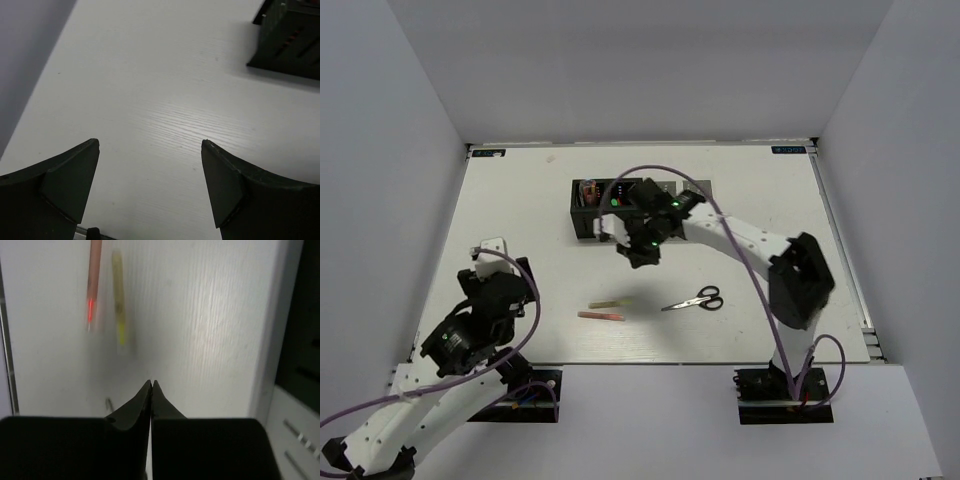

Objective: Sort the stationery into containers
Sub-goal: Pick up the pen from the center of the board.

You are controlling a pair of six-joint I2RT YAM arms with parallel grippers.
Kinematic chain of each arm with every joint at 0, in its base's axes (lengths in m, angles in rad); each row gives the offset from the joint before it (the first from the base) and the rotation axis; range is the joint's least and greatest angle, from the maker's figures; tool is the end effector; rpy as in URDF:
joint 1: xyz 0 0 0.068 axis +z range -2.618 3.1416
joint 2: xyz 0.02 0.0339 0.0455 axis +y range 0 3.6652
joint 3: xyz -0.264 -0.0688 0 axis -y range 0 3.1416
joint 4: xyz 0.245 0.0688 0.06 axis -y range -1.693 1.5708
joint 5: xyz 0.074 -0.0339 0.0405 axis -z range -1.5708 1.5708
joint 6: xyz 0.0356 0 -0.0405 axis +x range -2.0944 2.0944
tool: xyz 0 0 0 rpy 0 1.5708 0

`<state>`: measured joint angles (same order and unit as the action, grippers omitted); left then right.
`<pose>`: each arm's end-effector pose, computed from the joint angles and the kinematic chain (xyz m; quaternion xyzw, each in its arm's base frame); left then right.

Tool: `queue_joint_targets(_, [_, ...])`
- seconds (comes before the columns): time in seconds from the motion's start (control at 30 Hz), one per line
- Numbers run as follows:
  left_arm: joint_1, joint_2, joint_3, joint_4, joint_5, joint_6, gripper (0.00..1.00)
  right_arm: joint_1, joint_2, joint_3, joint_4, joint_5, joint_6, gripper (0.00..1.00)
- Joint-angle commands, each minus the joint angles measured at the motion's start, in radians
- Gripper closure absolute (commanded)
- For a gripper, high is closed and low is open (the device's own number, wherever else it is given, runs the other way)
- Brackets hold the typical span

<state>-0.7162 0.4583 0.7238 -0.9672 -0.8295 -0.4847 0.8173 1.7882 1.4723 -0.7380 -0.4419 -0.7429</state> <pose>0.0767 -0.0319 0.2892 -0.0726 0.8442 0.0839 0.5244 0.2495 0.2882 0.2599 -0.7033 0.6311 0.2210 0.2413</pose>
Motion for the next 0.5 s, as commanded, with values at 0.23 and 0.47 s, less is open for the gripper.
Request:
queue_joint_targets(0.23, [0.004,-0.245,-0.104,-0.071,-0.316,-0.095,0.04,0.256,0.263,0.341,-0.116,0.232,0.184,0.75])
queue_joint_targets(0.47, [0.0,-0.28,-0.121,-0.057,-0.289,-0.086,0.04,0.347,0.356,0.391,-0.164,0.327,0.214,0.72])
